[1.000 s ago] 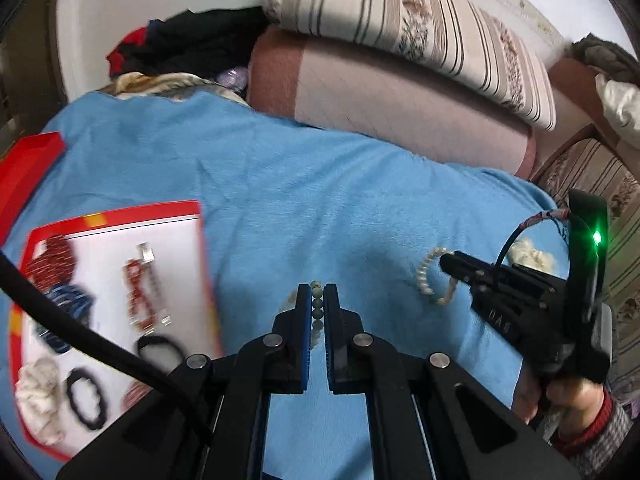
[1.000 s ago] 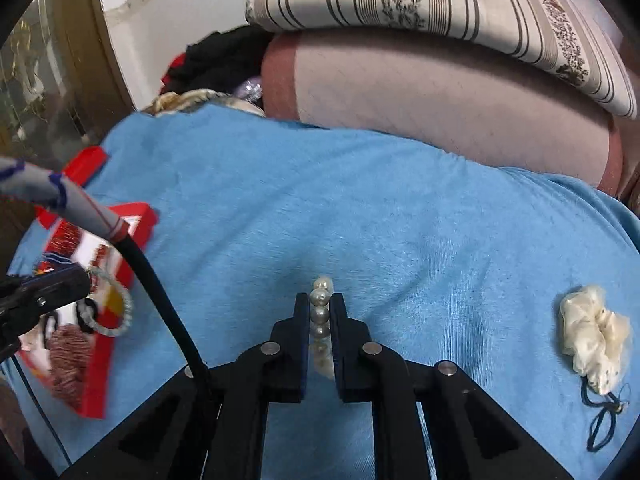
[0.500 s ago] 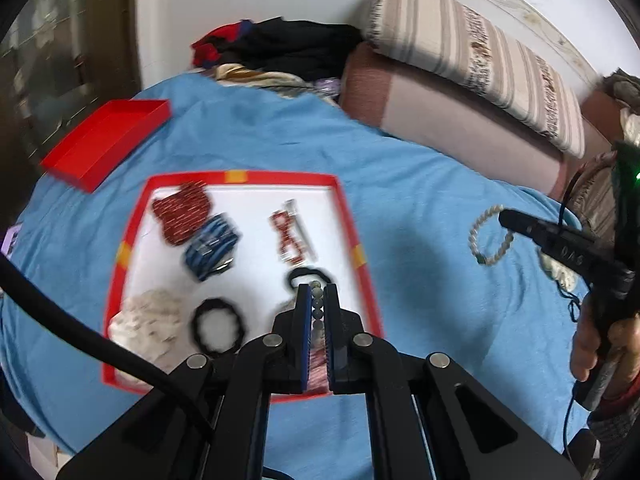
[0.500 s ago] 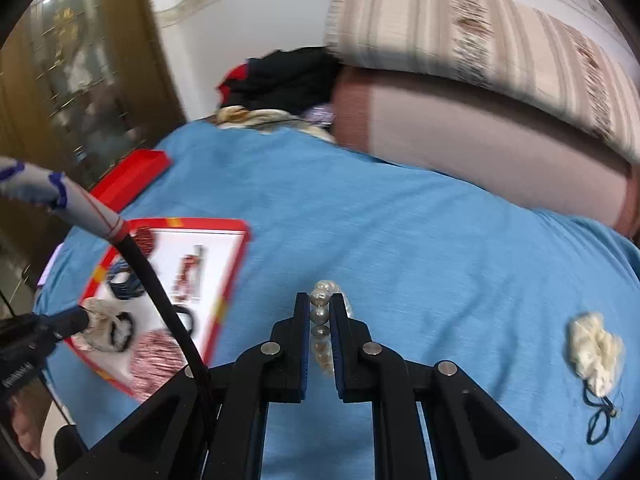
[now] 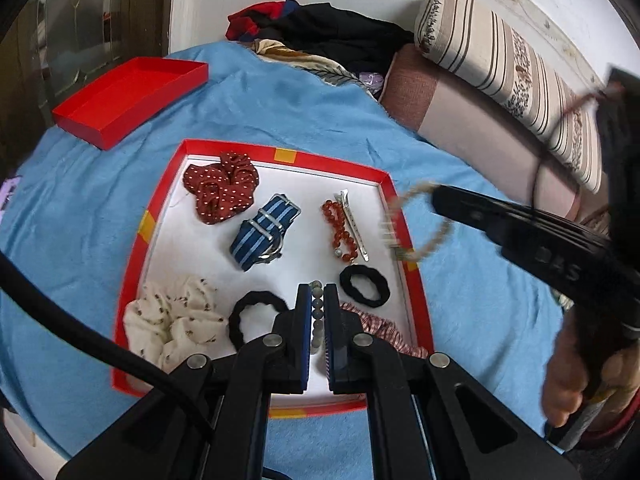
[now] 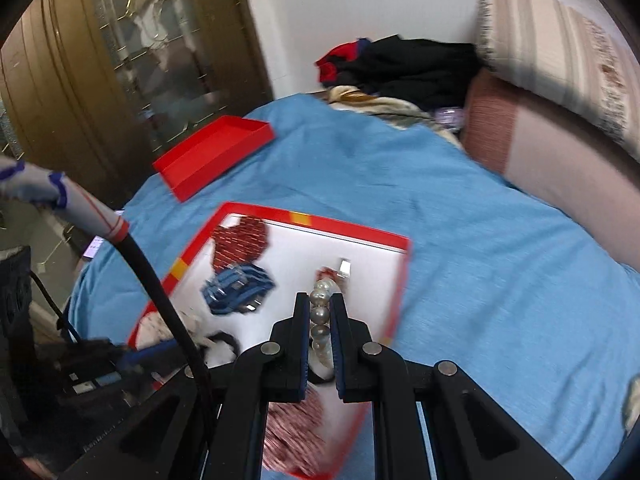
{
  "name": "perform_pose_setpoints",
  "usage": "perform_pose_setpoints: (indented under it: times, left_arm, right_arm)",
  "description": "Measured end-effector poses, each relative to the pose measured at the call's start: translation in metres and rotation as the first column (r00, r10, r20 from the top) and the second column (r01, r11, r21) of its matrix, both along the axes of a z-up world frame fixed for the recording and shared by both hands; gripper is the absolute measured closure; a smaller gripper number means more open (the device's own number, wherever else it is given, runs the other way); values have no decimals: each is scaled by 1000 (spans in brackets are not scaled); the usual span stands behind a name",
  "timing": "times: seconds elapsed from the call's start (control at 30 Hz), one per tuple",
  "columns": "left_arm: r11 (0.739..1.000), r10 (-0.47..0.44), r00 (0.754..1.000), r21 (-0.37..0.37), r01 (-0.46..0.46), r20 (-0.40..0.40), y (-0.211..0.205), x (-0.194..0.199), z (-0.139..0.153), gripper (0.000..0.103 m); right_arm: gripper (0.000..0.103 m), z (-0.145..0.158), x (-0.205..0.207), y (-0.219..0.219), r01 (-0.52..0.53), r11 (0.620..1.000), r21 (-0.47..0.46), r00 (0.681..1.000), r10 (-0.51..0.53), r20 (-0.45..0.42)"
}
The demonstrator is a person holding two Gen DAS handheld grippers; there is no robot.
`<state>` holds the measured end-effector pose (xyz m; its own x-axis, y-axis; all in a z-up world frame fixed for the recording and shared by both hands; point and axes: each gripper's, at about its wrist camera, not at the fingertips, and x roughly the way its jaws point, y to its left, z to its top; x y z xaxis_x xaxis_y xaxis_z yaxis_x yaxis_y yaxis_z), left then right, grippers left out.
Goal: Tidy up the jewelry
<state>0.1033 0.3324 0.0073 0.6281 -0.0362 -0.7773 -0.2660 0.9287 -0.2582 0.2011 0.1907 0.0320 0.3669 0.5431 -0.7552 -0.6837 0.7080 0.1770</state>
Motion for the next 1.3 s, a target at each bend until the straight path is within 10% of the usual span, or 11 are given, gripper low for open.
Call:
perform_pose_setpoints:
  times: [0.63, 0.9, 1.1, 1.3]
  left_arm:
    - [1000, 13, 1000, -23, -13, -17, -9, -28, -27, 97]
    - [999, 42, 999, -12, -42, 8, -9, -53, -20, 70]
    - [999, 46, 999, 15, -46, 8, -17, -66, -12, 63]
    - [996, 80, 996, 48, -82, 34, -20, -82, 3, 59]
  right_arm:
    - [93, -46, 48, 82, -26, 999, -29, 990, 22, -139]
    - [91, -64, 69, 96, 5, 999, -48, 984, -14, -175]
    - [62, -45, 64, 82, 23, 999, -43, 994, -27, -109]
    - [59, -17, 47, 42, 44, 999, -13, 997, -45, -59]
